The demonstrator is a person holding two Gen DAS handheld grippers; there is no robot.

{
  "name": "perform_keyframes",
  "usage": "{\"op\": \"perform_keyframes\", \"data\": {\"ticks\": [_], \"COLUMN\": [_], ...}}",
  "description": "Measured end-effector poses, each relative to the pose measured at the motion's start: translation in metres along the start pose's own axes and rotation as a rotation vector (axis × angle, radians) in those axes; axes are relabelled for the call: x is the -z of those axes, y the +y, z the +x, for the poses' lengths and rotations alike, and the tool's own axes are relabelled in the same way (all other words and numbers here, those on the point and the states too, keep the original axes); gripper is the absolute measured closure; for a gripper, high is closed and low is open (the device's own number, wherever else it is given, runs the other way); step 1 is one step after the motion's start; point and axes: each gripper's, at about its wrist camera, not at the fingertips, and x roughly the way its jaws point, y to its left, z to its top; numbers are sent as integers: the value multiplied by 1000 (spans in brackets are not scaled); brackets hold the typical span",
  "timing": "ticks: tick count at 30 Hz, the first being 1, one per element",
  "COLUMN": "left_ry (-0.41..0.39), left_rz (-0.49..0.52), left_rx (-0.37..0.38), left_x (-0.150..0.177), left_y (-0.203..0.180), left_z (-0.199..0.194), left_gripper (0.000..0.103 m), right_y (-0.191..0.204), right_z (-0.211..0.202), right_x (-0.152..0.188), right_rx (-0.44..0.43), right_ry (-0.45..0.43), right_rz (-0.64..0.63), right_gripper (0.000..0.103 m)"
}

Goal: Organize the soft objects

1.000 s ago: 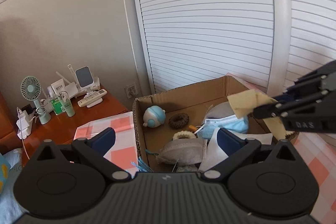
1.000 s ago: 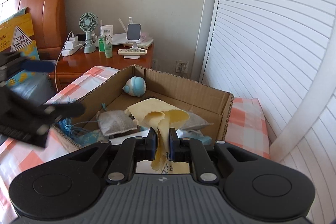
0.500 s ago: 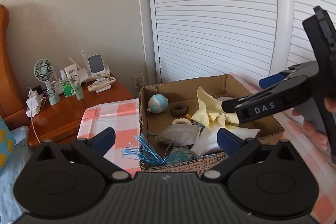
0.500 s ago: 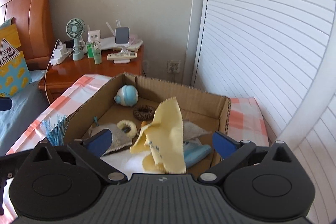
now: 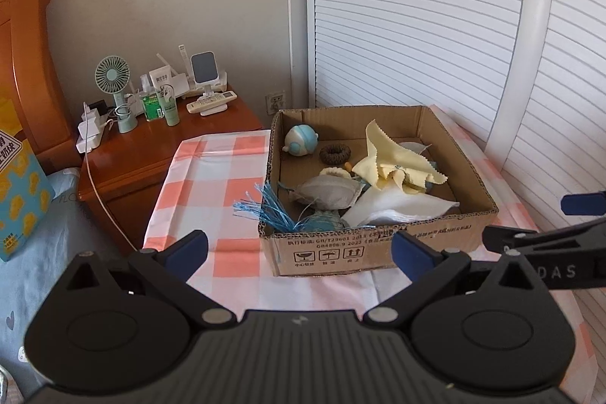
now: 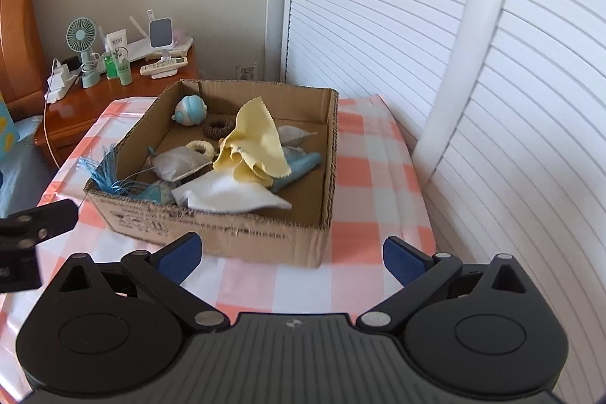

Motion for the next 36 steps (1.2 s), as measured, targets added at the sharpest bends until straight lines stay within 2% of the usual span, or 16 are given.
{"op": "perform_keyframes", "data": {"ticks": [10,36], "left_ry": [16,33], "left_rz": [11,1], "left_rx": [-4,-6], "left_x": [7,13], "left_y": [-10,-11], "left_z": [-11,-14], "left_gripper": [1,1], "right_y": [-2,-8], "right_z": [-23,-31], "right_x": [15,17], "right_rx": [0,0], "right_ry": [-13,-35], "right_rz": [40,65], "right_gripper": [0,0]}}
